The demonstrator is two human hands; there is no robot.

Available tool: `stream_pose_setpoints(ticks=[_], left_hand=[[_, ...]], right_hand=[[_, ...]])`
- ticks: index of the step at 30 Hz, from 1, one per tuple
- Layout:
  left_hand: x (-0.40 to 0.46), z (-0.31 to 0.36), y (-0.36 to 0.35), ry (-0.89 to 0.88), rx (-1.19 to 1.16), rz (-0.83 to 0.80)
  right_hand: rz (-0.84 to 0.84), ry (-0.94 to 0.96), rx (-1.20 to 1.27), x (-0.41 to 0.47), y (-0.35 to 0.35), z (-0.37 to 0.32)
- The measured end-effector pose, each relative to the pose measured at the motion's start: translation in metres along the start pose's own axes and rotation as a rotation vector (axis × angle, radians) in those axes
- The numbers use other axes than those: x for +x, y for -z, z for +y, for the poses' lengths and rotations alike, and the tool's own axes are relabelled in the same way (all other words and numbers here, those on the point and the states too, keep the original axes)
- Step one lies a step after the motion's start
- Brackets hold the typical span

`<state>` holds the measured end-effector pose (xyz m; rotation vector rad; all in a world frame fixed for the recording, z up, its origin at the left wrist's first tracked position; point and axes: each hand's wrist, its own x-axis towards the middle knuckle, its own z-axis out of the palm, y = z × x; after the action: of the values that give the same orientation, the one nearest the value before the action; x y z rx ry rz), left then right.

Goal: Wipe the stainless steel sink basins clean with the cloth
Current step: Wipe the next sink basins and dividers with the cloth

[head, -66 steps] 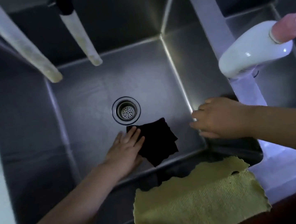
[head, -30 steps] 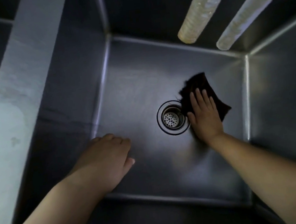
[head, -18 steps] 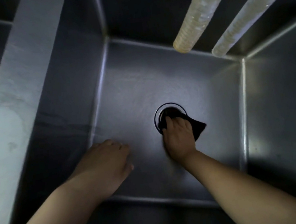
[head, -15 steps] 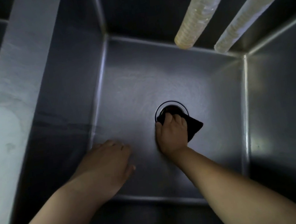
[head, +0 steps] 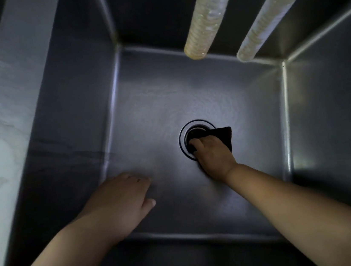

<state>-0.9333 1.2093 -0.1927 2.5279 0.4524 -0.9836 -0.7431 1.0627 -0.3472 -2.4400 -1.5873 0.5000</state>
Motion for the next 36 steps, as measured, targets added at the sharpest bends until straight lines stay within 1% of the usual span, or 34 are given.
stream_pose_setpoints(ticks=[2,5,8,12,14,16,18,20,22,26,28,32,36], left_hand=[[0.000,0.000,0.000,0.000,0.003,-0.002],[-0.002,0.002,0.000,0.020,0.008,0.009],[-0.001,0.001,-0.002,0.041,-0.003,-0.005],[-0.001,0.000,-0.004,0.042,-0.026,-0.006],[-0.001,0.000,-0.005,0.027,-0.028,0.011],[-0.001,0.000,-0.005,0.018,-0.035,0.028],[-0.001,-0.001,-0.004,0.020,-0.056,0.036],[-0.001,-0.002,-0.005,0.024,-0.081,0.050],[-0.001,-0.003,-0.005,0.015,-0.098,0.067],[0.000,-0.005,-0.007,0.004,-0.116,0.058],[0.001,-0.005,-0.007,0.004,-0.116,0.064],[0.002,-0.004,-0.009,-0.010,-0.095,0.071],[0.000,-0.004,-0.009,-0.020,-0.063,0.079]], right_hand=[[-0.061,0.063,-0.064,0.000,0.003,0.002],[-0.035,0.123,-0.226,0.001,0.006,0.002],[0.014,0.102,-0.317,-0.001,0.005,-0.005],[0.044,0.058,-0.348,-0.003,0.000,-0.015],[0.036,0.025,-0.341,0.001,-0.001,-0.020],[0.031,-0.043,-0.276,0.006,-0.002,-0.025],[0.066,-0.151,-0.171,0.011,-0.002,-0.029],[0.120,-0.209,-0.096,0.012,-0.003,-0.029],[0.163,-0.193,-0.063,0.010,-0.006,-0.025],[0.187,-0.130,-0.031,0.000,-0.008,-0.019],[0.151,-0.095,-0.044,-0.002,-0.009,-0.018],[0.037,-0.033,-0.178,-0.004,-0.012,-0.019],[0.045,-0.069,-0.242,-0.002,-0.013,-0.027]])
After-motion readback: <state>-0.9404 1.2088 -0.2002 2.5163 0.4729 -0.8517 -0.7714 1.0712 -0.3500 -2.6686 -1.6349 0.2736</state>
